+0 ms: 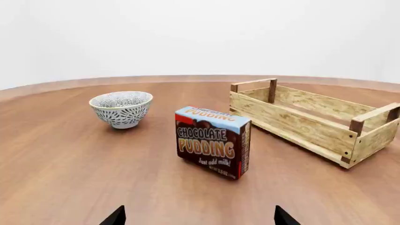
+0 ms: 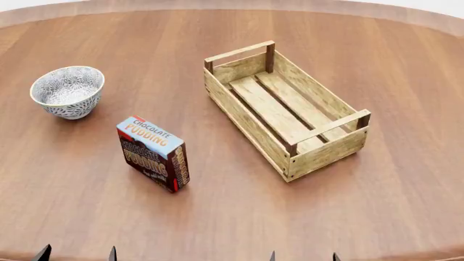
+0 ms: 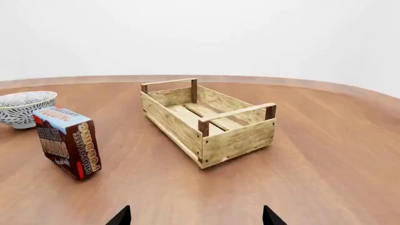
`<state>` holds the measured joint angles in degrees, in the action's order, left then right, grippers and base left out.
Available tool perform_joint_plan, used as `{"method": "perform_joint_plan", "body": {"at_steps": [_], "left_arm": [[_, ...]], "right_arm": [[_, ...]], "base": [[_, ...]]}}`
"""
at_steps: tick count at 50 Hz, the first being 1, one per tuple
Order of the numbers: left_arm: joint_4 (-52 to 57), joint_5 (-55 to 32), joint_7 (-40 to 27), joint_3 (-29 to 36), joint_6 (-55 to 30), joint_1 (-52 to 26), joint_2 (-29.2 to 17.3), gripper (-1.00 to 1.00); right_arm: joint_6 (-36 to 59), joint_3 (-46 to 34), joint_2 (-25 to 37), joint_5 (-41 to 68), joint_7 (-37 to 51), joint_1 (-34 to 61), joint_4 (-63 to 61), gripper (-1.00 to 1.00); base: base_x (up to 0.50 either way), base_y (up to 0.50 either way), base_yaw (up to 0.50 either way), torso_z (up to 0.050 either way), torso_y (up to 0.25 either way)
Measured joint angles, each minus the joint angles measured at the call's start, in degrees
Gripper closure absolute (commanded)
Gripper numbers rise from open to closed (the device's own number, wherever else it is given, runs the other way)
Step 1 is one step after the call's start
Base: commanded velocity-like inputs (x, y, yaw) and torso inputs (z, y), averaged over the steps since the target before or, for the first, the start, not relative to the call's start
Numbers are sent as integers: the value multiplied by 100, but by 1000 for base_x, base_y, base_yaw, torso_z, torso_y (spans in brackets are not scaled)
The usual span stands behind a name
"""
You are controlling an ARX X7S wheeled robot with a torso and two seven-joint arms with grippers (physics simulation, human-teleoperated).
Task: Pick up the chocolate pudding and put it in the tray.
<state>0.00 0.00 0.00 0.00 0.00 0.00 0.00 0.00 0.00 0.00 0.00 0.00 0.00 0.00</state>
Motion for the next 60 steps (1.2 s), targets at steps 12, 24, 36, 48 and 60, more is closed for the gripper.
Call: {"method": "perform_joint_plan", "body": {"at_steps": [12,24,36,48,60], "left_arm": [[242,-298,-390,397,-56,6,-328,-100],[1026,-413,-583,608,-501,6,-545,-100],[1320,-466,-670,775,-668,12,-667,-100],[1461,-541,-722,858,-742,37,-767,-100],[1447,-532,-780,981,-720,58,-820,-100]], "right_arm": [[100,-332,315,251,350,43,-180,-100],[521,-494,588,321,507,68,-879,-100],[736,-617,710,349,594,194,-1068,-100],[849,-699,762,404,660,303,-1036,-100],[857,-743,793,519,690,343,-984,-100]], "base": [[0,0,0,0,0],[57,14,0,0,0],[274,87,0,0,0],[353,84,0,0,0],[409,13,0,0,0]]}}
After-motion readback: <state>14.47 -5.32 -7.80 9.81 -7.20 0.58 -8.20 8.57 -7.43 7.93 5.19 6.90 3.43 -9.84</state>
